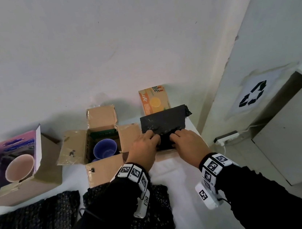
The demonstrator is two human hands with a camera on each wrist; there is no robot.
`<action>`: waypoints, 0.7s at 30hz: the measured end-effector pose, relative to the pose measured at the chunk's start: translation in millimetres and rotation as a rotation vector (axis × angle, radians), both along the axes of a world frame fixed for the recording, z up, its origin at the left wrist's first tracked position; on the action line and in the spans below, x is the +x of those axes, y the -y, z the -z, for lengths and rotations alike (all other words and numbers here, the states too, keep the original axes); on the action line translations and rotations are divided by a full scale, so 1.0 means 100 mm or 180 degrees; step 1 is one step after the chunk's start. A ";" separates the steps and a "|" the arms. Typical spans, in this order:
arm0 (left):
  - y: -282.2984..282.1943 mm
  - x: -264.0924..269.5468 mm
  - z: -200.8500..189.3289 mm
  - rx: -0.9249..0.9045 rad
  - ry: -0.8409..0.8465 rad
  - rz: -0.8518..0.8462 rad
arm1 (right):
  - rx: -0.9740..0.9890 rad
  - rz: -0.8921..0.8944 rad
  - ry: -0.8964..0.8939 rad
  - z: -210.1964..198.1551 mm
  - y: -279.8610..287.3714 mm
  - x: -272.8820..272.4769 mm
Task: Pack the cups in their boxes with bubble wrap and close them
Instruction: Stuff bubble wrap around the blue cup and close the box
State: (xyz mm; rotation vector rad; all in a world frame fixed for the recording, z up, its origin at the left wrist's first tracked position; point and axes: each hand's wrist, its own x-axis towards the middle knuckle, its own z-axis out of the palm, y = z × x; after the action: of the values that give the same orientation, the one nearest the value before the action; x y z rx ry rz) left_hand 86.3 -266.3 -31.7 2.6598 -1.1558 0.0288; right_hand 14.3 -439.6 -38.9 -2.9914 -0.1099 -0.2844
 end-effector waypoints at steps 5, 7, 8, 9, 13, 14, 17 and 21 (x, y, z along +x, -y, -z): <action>-0.04 -0.02 0.02 0.0330 0.0515 0.0666 | -0.0232 -0.0324 -0.0165 0.06 0.06 -0.10; -0.08 -0.05 0.00 0.0614 0.0676 0.0722 | -0.0582 -0.0251 -0.0236 0.07 0.05 -0.10; -0.09 -0.06 0.00 0.0761 0.0710 0.0726 | -0.0717 -0.0147 -0.0230 0.08 0.03 -0.10; -0.10 -0.07 0.02 0.0811 0.0786 0.0748 | -0.0821 -0.0042 -0.0183 0.09 0.01 -0.09; -0.08 -0.07 0.06 0.0979 0.0630 0.0662 | -0.0975 -0.0091 0.0076 0.10 -0.03 -0.07; -0.07 -0.07 0.07 0.0961 0.0594 0.0651 | -0.1000 -0.0172 0.0118 0.11 -0.02 -0.09; -0.05 -0.08 0.07 0.0935 0.0501 0.0611 | -0.1156 -0.0352 0.0141 0.10 0.00 -0.12; -0.04 -0.18 0.01 0.0988 0.0620 0.0581 | -0.1364 -0.0458 0.0141 0.07 0.02 -0.18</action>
State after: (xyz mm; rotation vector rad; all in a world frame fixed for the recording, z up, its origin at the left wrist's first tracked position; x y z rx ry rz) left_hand 67.9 -261.9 -32.7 2.8527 -1.5781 0.0844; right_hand -3.8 -441.4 -45.7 -3.3746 -0.4415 -0.3497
